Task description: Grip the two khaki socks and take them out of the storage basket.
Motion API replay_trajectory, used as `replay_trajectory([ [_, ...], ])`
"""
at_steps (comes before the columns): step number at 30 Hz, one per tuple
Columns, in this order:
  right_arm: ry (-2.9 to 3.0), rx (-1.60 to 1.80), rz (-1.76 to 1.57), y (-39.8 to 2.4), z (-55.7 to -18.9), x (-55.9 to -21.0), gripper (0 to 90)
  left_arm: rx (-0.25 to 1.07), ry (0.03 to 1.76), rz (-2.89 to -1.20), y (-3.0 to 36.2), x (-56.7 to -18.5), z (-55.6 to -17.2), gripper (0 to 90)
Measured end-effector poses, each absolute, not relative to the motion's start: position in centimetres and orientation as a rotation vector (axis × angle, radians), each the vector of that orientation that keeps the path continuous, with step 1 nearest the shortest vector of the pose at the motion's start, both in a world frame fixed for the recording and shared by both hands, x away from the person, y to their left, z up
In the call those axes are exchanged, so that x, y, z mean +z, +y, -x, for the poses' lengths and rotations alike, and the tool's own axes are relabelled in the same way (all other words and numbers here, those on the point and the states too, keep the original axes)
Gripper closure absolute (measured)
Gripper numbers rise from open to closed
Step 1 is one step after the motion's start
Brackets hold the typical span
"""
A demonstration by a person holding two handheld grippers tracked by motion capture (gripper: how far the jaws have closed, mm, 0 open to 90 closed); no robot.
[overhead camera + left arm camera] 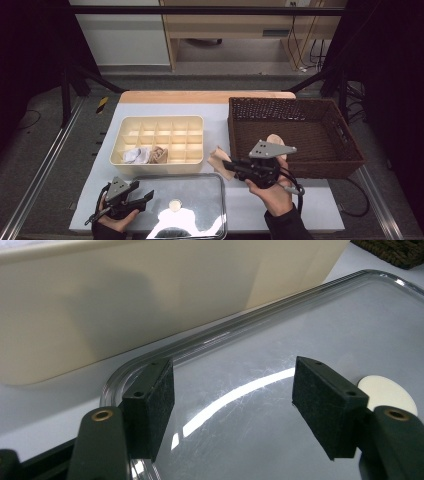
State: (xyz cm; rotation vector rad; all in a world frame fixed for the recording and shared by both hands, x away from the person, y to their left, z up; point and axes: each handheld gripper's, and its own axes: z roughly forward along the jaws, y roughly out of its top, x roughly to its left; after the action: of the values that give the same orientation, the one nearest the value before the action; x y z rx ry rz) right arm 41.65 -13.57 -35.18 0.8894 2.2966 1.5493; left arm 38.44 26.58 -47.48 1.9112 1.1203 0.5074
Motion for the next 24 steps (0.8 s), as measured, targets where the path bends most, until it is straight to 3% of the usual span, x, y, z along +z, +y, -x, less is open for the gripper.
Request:
replay_trajectory([
  [24,2.574,1.366,-0.943,-10.0,-40.1,-44.2,81.4,0.504,1.115,-1.903,26.7,-47.4,-38.4,33.2],
])
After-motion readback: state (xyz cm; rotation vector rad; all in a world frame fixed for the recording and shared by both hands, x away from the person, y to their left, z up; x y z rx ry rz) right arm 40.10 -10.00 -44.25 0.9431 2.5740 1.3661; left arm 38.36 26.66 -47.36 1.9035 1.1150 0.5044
